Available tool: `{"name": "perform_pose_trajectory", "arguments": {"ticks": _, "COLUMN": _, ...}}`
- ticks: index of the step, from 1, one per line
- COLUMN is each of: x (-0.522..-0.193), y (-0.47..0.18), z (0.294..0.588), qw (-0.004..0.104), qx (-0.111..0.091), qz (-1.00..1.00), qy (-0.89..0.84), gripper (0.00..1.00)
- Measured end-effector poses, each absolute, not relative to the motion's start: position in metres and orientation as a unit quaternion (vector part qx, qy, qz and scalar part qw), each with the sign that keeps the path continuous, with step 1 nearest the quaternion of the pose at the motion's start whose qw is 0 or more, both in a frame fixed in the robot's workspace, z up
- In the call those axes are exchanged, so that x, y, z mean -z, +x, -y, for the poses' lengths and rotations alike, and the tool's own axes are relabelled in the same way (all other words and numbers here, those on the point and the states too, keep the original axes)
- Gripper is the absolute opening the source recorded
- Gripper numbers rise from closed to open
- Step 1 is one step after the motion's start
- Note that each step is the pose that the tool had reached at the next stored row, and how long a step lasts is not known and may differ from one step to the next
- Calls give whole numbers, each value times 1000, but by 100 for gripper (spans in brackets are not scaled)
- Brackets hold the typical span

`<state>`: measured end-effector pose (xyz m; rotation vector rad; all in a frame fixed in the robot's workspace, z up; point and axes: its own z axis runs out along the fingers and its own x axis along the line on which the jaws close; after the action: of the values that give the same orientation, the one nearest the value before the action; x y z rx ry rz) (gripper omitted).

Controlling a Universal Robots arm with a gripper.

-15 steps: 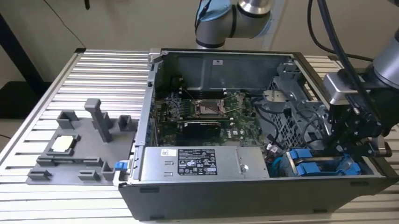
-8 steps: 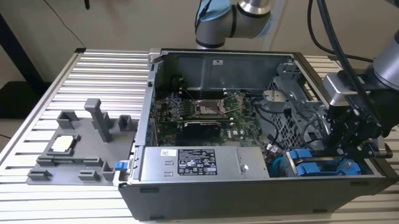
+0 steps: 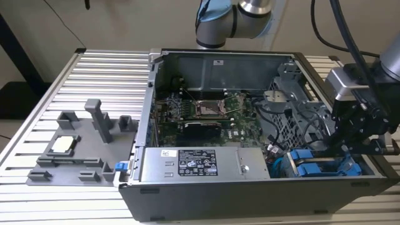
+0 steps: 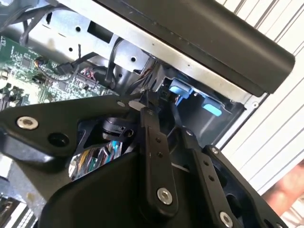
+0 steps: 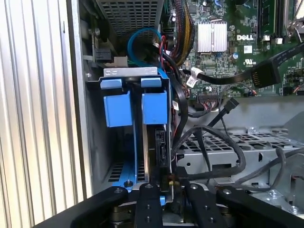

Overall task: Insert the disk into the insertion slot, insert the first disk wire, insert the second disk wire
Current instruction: 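Insert the first disk wire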

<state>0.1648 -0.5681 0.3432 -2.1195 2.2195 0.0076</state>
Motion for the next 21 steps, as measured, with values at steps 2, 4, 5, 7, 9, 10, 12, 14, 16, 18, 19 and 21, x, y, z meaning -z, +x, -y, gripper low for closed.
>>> {"name": "perform_pose_trajectory", "arguments": {"ticks": 2, "x": -350, "y": 165, "z": 568, "qw": 36, "qx": -2, "qz": -723, "qy": -690, "gripper": 27}}
{"name": "perform_pose_trajectory", "arguments": {"ticks": 4, "x": -355, "y": 165, "z": 568, "qw": 36, "qx": -2, "qz": -723, "qy": -690, "gripper": 27}}
{"name": "perform_pose_trajectory", "arguments": {"ticks": 5, "x": -356, "y": 165, "z": 568, "qw": 36, "qx": -2, "qz": -723, "qy": -690, "gripper": 27}}
{"name": "perform_pose_trajectory", "arguments": {"ticks": 7, "x": -356, "y": 165, "z": 568, "qw": 36, "qx": -2, "qz": -723, "qy": -690, "gripper": 27}}
{"name": "perform_pose_trajectory", "arguments": {"ticks": 9, "x": -356, "y": 165, "z": 568, "qw": 36, "qx": -2, "qz": -723, "qy": -690, "gripper": 27}}
{"name": "perform_pose_trajectory", "arguments": {"ticks": 10, "x": -356, "y": 165, "z": 568, "qw": 36, "qx": -2, "qz": -723, "qy": -690, "gripper": 27}}
{"name": "perform_pose_trajectory", "arguments": {"ticks": 12, "x": -356, "y": 165, "z": 568, "qw": 36, "qx": -2, "qz": -723, "qy": -690, "gripper": 27}}
{"name": "perform_pose_trajectory", "arguments": {"ticks": 14, "x": -356, "y": 165, "z": 568, "qw": 36, "qx": -2, "qz": -723, "qy": -690, "gripper": 27}}
{"name": "perform_pose_trajectory", "arguments": {"ticks": 16, "x": -356, "y": 165, "z": 568, "qw": 36, "qx": -2, "qz": -723, "qy": -690, "gripper": 19}}
{"name": "perform_pose_trajectory", "arguments": {"ticks": 18, "x": -356, "y": 165, "z": 568, "qw": 36, "qx": -2, "qz": -723, "qy": -690, "gripper": 19}}
{"name": "perform_pose_trajectory", "arguments": {"ticks": 19, "x": -356, "y": 165, "z": 568, "qw": 36, "qx": -2, "qz": -723, "qy": -690, "gripper": 19}}
{"name": "perform_pose_trajectory", "arguments": {"ticks": 21, "x": -356, "y": 165, "z": 568, "qw": 36, "qx": -2, "qz": -723, "qy": -690, "gripper": 19}}
